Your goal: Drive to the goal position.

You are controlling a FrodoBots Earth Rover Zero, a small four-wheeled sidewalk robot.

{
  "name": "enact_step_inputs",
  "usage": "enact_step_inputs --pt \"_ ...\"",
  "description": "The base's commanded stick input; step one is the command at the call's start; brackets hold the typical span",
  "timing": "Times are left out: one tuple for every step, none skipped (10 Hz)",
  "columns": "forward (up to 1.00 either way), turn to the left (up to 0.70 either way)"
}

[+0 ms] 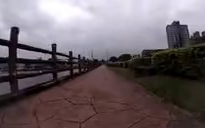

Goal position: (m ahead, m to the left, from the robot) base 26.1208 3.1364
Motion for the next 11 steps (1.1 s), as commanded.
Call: enact_step_inputs --pt "1.0 0.0" --pt "1.0 0.0" --pt "1.0 0.0" --pt "1.0 0.0" --pt "1.0 0.0" --pt "1.0 0.0" --pt "1.0 0.0" --pt "1.0 0.0" --pt "1.0 0.0" --pt "1.0 0.0" --pt "1.0 0.0"
